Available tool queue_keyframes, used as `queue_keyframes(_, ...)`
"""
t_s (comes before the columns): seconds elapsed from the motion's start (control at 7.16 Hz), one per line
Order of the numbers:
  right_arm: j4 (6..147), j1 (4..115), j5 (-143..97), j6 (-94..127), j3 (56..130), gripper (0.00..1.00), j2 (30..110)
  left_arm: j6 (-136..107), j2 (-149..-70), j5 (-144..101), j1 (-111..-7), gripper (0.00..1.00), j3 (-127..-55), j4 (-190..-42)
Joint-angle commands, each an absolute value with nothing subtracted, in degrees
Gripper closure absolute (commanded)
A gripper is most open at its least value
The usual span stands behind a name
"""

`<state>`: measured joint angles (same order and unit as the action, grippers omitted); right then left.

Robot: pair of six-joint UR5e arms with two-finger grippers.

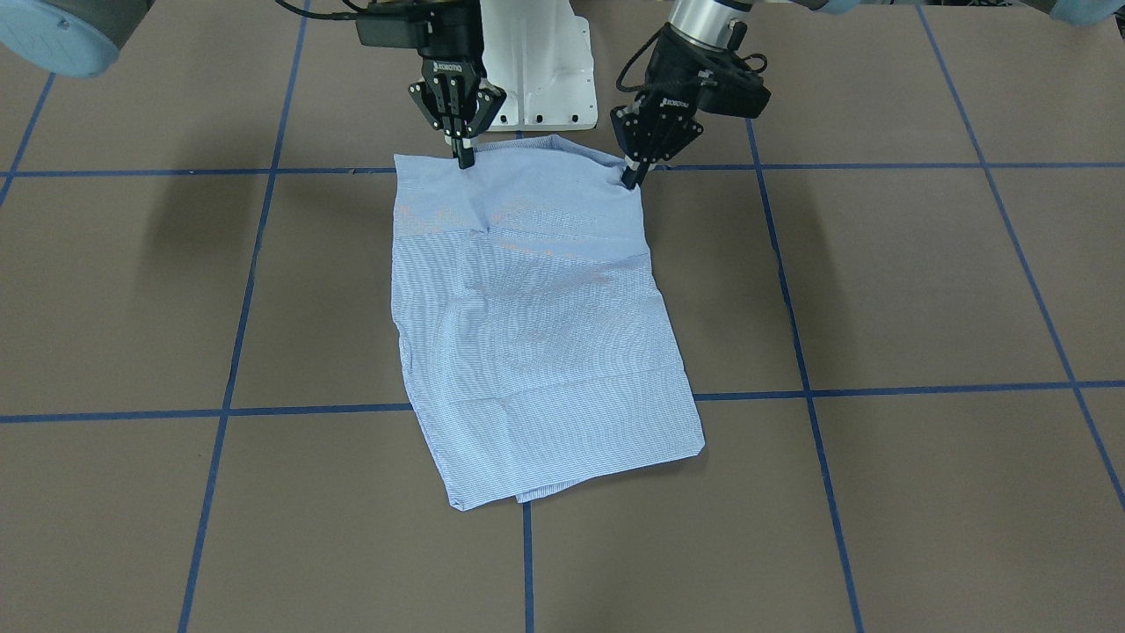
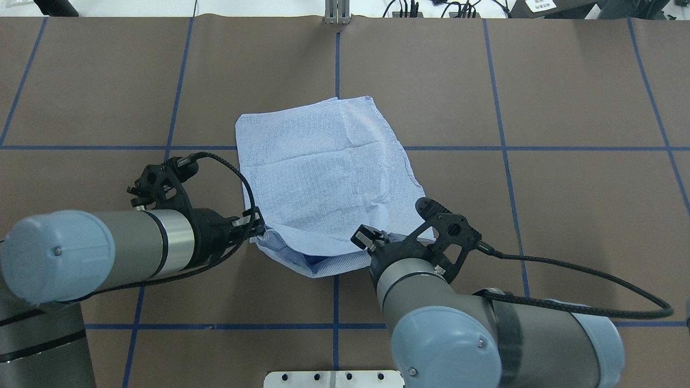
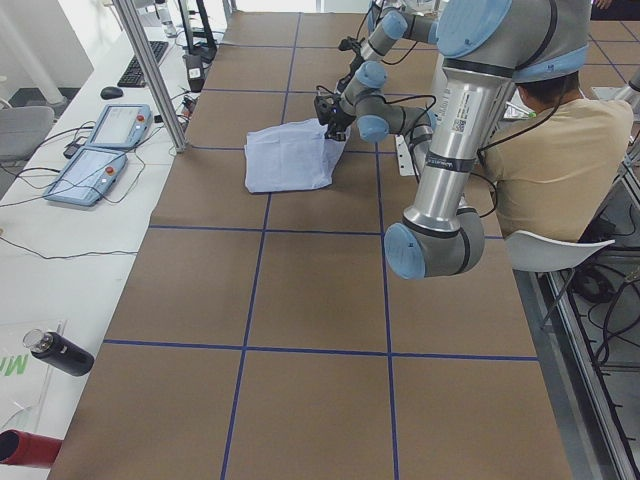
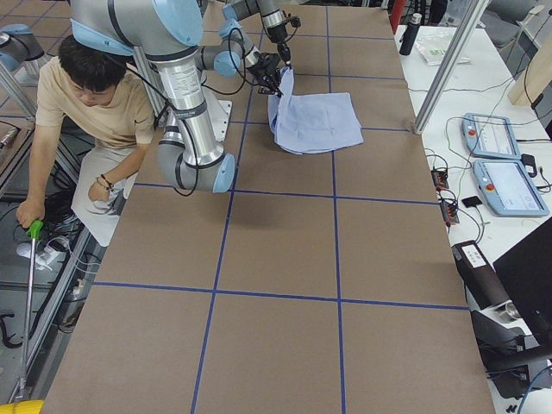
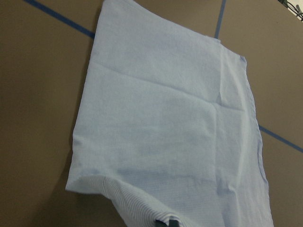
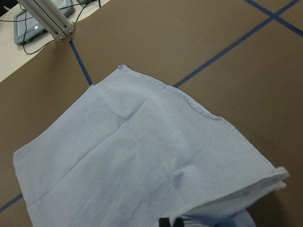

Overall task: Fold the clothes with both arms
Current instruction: 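Lift the near edge with both grippers and fold it over toward the far edge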

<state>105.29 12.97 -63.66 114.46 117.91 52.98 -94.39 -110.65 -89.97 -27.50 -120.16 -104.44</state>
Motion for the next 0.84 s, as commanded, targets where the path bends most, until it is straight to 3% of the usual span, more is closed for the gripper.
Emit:
queue_keyframes(0.0, 98.7, 19.6, -63.9, 109.2, 107.7, 1.00, 47.8, -89.4, -116.8, -89.8, -33.4, 1.00, -111.2, -104.2)
queue_keyframes(0.42, 95.3, 25.4, -66.1, 105.5, 93.1, 1.00, 38.6, -82.6, -120.7, -89.7, -38.0, 1.00, -104.1, -104.8)
queue_keyframes(0.7, 82.9, 28.9, -68.8, 101.3, 80.1, 1.00, 35.4, -77.8, -123.6, -89.8, -40.1, 1.00, -98.5, -105.5)
